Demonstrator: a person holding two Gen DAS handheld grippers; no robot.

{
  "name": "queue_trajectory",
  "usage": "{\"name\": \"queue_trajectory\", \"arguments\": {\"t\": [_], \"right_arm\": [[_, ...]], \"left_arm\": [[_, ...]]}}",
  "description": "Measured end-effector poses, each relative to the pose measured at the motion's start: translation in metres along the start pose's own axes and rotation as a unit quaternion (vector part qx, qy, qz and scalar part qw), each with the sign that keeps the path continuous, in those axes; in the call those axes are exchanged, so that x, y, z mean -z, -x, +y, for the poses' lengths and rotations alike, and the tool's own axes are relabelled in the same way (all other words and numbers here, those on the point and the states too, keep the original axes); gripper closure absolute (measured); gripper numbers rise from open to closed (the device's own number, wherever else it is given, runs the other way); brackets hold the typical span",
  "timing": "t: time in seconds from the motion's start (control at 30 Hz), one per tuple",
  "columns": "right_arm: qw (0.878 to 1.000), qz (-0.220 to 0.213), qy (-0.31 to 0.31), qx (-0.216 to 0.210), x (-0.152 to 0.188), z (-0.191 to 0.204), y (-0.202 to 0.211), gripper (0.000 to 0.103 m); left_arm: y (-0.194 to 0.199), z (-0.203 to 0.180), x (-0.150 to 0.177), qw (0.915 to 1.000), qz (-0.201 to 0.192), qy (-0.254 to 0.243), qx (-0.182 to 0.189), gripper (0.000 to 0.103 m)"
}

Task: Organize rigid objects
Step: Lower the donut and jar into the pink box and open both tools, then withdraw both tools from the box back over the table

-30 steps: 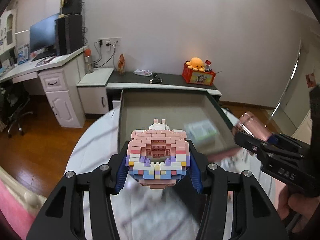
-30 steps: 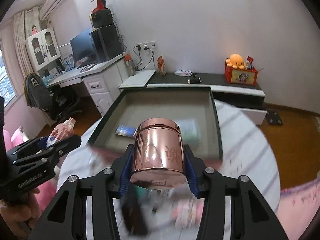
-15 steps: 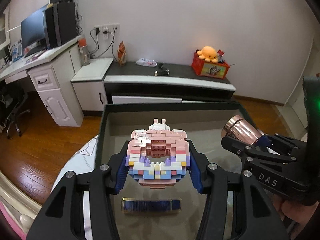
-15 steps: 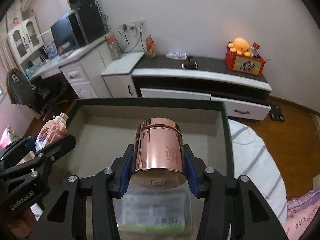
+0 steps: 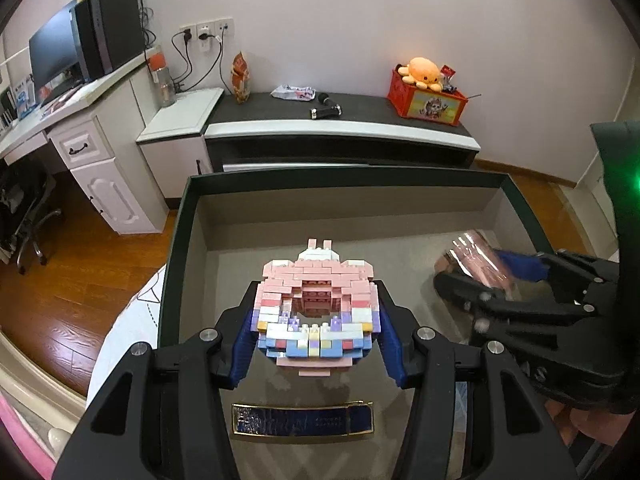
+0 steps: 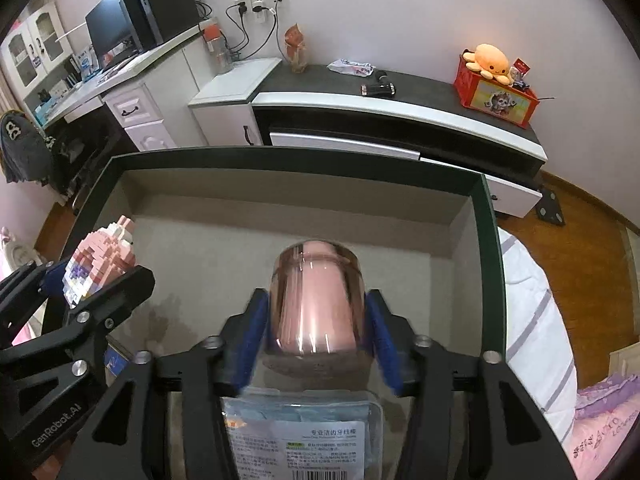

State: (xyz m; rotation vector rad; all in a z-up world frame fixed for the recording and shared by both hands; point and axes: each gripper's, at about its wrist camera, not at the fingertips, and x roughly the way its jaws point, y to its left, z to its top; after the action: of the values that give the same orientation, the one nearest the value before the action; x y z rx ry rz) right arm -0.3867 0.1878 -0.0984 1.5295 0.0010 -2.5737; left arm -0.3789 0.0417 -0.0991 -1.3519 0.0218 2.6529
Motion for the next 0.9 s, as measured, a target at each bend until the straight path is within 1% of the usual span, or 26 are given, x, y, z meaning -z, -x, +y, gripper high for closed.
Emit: {"name": "queue_trajectory", "arguments": {"t": [0.03,0.07,0.1,0.17,0.27,0.33,0.37,0.4,0.47,0.63,0.77,0.9], "right_arm": [[1.0,0.002,0.002,0.01,0.0,0.001,0.0,0.031],[1.0,0.001,0.002,0.02,0.0,0.0,0.003,0.025],[1.0,-0.002,-0.002,0.018,0.001,-0.002,0.005,0.023],[1.0,-0.006,-0.01,0.013,0.003,-0.005,0.013,0.021],[0.999,-0.023,-0.017,0.017,0.01,-0.006,0.029,0.017],[0.999,-0.039,-0.026,0.009,0.018,-0.005,0.042,0.013],[0.998,-0.049,-0.034,0.007,0.023,-0.006,0.051,0.008],[0.997,-0.059,-0.039,0.006,0.028,-0.005,0.06,0.0],[0.995,-0.081,-0.05,0.002,0.039,-0.004,0.082,0.0],[0.989,-0.13,-0.068,-0.012,0.078,0.004,0.141,0.0],[0.983,-0.17,-0.073,-0.018,0.121,0.013,0.191,0.0],[0.977,-0.196,-0.084,-0.02,0.17,0.018,0.227,0.0]], "left_arm": [[0.001,-0.001,0.0,1.0,0.002,0.0,-0.003,0.048],[0.002,-0.001,0.0,1.0,0.004,0.0,-0.004,0.044],[0.004,0.0,0.0,1.0,0.005,0.001,-0.003,0.039],[0.013,0.003,0.001,1.0,-0.004,0.005,-0.001,0.013],[0.038,0.003,0.006,0.9992,-0.038,0.002,-0.012,0.001],[0.058,0.002,0.01,0.9983,-0.055,0.0,-0.02,0.001],[0.067,0.002,0.013,0.9978,-0.063,0.001,-0.022,0.0],[0.077,0.003,0.016,0.9971,-0.072,0.004,-0.023,0.0],[0.097,0.005,0.024,0.9962,-0.084,0.011,-0.019,0.0],[0.157,0.001,0.056,0.9925,-0.119,0.019,-0.019,0.0],[0.21,-0.008,0.095,0.9881,-0.15,0.016,-0.031,0.0],[0.247,-0.017,0.13,0.9848,-0.167,0.017,-0.043,0.0]]}}
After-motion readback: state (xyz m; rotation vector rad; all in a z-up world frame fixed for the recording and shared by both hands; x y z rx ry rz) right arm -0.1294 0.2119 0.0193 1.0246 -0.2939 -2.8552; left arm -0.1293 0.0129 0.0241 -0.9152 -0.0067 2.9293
